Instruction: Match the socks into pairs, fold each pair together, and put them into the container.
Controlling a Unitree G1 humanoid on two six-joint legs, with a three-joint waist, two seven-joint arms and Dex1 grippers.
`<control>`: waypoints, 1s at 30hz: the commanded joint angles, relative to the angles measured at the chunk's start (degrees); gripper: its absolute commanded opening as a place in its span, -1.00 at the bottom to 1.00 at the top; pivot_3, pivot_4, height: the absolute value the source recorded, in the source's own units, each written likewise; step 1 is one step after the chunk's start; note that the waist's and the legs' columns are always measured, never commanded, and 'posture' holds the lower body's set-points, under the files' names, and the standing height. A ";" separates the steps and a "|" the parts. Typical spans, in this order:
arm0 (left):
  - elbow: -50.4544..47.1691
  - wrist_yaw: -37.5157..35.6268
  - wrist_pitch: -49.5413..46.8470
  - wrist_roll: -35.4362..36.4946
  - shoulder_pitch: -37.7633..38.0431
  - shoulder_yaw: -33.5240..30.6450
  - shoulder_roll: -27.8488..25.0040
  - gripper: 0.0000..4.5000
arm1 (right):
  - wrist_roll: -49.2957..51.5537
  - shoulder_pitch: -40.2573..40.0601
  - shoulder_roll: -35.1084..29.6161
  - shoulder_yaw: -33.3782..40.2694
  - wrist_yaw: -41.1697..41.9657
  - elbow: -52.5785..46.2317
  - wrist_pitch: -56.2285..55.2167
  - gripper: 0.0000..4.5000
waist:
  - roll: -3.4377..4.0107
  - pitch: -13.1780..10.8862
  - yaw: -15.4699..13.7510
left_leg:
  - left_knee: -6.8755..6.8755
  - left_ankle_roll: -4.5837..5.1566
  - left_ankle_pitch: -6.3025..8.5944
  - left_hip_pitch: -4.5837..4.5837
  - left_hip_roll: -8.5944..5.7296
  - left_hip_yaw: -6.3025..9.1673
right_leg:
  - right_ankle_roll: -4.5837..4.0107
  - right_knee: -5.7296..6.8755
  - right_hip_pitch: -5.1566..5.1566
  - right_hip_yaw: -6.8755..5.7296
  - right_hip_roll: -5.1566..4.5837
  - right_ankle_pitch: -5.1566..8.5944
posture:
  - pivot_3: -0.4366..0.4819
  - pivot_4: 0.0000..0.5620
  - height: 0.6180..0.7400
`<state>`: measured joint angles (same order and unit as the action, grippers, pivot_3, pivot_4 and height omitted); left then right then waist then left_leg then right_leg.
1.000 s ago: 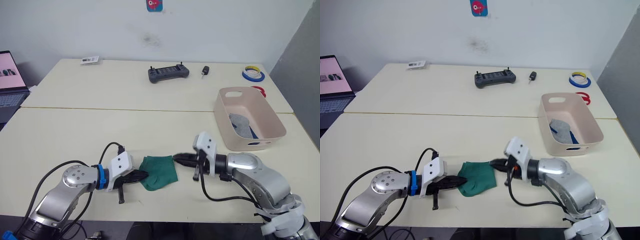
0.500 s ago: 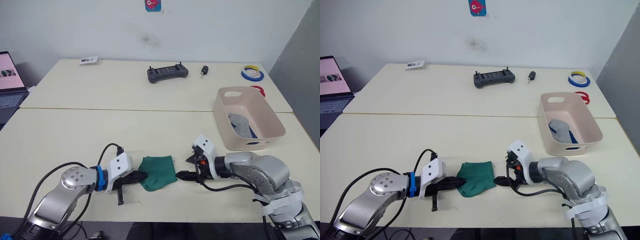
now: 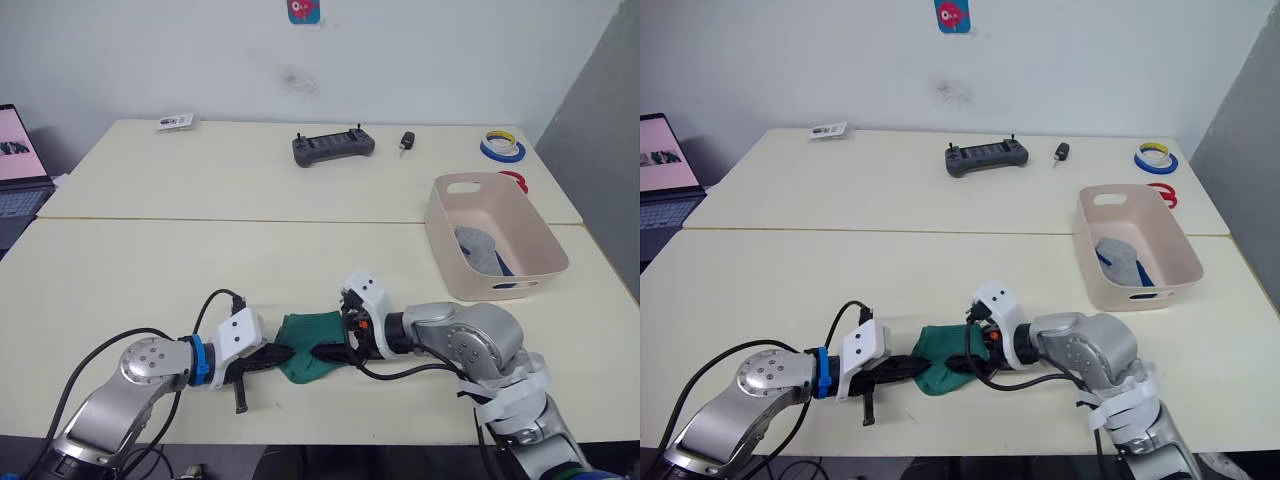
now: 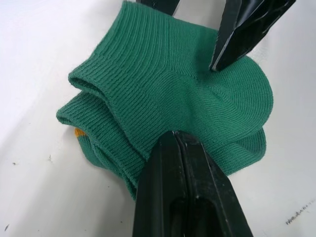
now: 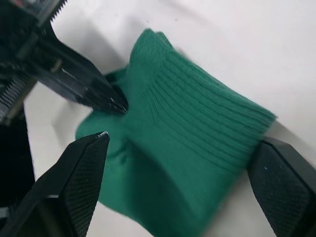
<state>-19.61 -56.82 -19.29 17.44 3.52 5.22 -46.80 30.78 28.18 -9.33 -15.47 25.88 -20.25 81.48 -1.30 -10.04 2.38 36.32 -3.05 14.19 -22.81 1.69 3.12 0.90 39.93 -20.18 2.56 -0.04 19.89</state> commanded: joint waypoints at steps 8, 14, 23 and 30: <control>0.80 0.58 -0.45 -1.92 2.90 1.40 -0.29 -1.00 | 3.17 1.01 5.19 5.15 -0.16 2.80 4.17 0.89 | 0.02 0.00 0.09 | -0.03 0.00 0.00 0.00 -0.01 -0.01 | 0.00 0.00 -0.02 0.01 0.00 0.00 | -0.05 -0.47 1.00; 0.83 1.01 0.01 -1.15 3.02 0.63 -0.12 -1.00 | 3.16 0.36 6.15 5.01 -0.97 2.77 3.30 0.09 | 0.03 -0.01 0.18 | -0.08 0.00 0.00 -0.01 -0.01 -0.01 | 0.00 -0.01 -0.04 0.02 0.00 0.00 | -0.05 -0.47 1.00; -1.16 0.52 -2.63 6.99 2.70 -4.41 2.59 -1.00 | 2.35 -1.57 2.79 3.38 -1.11 -1.98 -0.99 -0.99 | 0.03 -0.03 0.57 | -0.14 0.00 0.00 -0.03 -0.01 0.00 | 0.00 -0.02 -0.07 0.00 -0.01 0.00 | -0.05 -0.47 1.00; -3.57 -2.95 -14.86 19.68 -11.08 -8.24 0.17 -0.47 | 3.00 -5.51 -7.93 4.95 1.63 -10.19 -7.59 -0.99 | -0.07 -0.13 -0.20 | -0.12 -0.02 -0.01 -0.12 -0.08 0.12 | 0.01 -0.04 -0.08 -0.13 -0.03 0.00 | -0.05 -0.47 1.00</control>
<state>-20.66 -58.68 -32.72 34.44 -4.37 -2.35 -46.35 32.75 23.43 -16.53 -12.02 26.27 -26.99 75.87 -1.37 -10.18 2.18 36.20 -3.07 14.18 -22.92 1.61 3.21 0.91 39.88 -20.26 2.45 -0.06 19.89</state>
